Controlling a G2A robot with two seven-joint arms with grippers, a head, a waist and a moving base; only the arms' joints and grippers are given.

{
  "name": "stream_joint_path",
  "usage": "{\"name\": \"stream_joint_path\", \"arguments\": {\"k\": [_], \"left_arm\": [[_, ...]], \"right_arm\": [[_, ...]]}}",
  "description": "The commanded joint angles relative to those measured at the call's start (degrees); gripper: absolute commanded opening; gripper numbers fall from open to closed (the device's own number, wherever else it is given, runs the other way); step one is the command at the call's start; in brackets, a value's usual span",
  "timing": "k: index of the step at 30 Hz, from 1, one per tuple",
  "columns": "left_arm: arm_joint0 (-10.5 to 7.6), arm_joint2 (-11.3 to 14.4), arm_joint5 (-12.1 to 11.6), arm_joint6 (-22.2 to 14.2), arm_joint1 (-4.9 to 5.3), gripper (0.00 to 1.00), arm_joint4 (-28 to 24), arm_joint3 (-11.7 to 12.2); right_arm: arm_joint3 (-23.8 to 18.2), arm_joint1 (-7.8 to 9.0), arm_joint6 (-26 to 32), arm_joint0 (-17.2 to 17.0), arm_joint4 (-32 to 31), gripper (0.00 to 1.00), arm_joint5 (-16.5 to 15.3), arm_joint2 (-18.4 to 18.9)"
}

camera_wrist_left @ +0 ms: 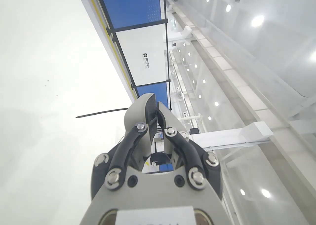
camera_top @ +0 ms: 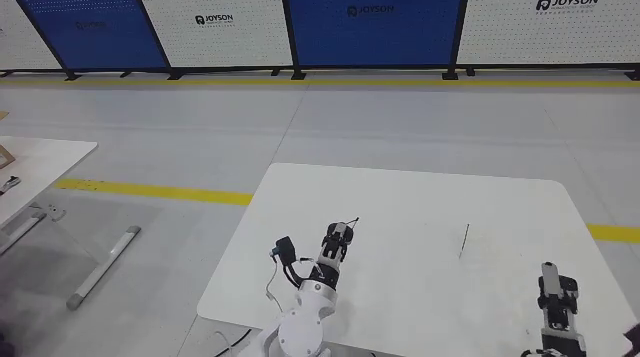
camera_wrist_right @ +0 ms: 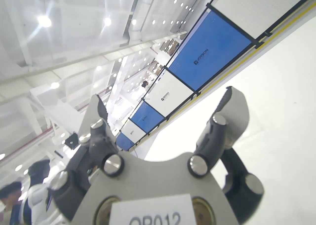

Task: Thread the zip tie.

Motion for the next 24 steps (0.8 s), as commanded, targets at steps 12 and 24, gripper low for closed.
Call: {"name": "stream_joint_path", "arguments": {"k": [12, 24], "left_arm": [[-0.38, 0.5, 0.31, 6.32, -0.6, 0.0, 2.6, 0.62], [-0.38, 0.5, 0.31, 6.32, -0.6, 0.0, 2.6, 0.62]], "right_arm": [[0.09, -0.05, 0.37, -0.14, 1.03, 1.0, -0.23, 0.74], [0.09, -0.05, 0.37, -0.14, 1.03, 1.0, -0.23, 0.74]]}}
